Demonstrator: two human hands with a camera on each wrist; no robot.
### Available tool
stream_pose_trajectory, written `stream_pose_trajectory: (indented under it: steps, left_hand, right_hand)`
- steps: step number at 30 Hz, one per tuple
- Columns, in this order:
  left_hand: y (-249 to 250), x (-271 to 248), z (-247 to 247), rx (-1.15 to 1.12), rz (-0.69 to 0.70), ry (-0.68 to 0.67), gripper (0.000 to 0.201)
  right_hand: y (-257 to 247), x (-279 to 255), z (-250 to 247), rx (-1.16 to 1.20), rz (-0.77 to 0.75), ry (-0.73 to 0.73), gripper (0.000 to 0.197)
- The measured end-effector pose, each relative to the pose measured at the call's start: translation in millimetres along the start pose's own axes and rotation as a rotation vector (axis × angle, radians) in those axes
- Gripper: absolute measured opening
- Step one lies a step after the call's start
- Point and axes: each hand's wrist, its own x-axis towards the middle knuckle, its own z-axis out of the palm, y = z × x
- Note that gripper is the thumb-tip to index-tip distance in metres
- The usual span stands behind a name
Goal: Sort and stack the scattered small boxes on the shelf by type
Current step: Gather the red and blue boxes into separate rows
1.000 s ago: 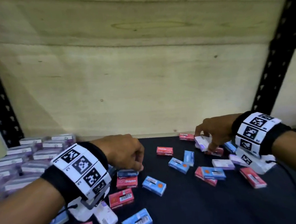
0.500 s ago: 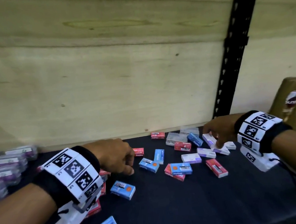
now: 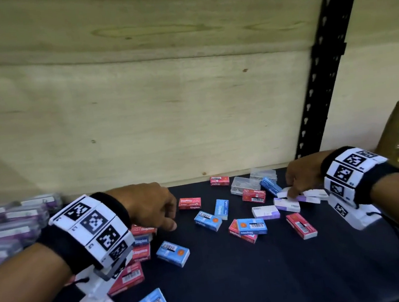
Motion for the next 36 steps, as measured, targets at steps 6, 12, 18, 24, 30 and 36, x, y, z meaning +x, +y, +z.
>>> stream_pose_trajectory:
  steps: [6, 12, 18, 24, 30, 36]
  left_hand:
    - [-21.9, -19.5, -5.1, -0.008, -0.052, 0.045, 0.027]
    - [-58.9, -53.4, -7.5, -0.015, -0.170, 0.096, 0.026]
    - [-103.4, -80.2, -9.8, -0.017, -0.344, 0.123, 0.022]
    - [-137.1, -81.6, -1.8, 0.005, -0.459, 0.083, 0.021]
    - [-148.4, -69.5, 4.9, 0.040, -0.488, 0.053, 0.023]
    - [-150.8, -58.4, 9.5, 0.074, -0.507, -0.001, 0.031]
  right_hand:
    - [-25.8, 1.0, -18.9, -0.034, -0.073, 0.109, 0.043]
    - [-80.5, 8.3, -38.8, -0.002, -0.268, 0.182, 0.034]
    - [-150.5, 13.5, -58.0, 0.007, -0.501, 0.243, 0.029]
    - [-212.3, 22.4, -73.5, -0.005, -0.620, 0.251, 0.030]
    - [-260.4, 36.8, -88.9, -0.056, -0.692, 0.249, 0.035]
    - [-307.8, 64.2, -102.4, -0.143, -0.658, 0.256, 0.046]
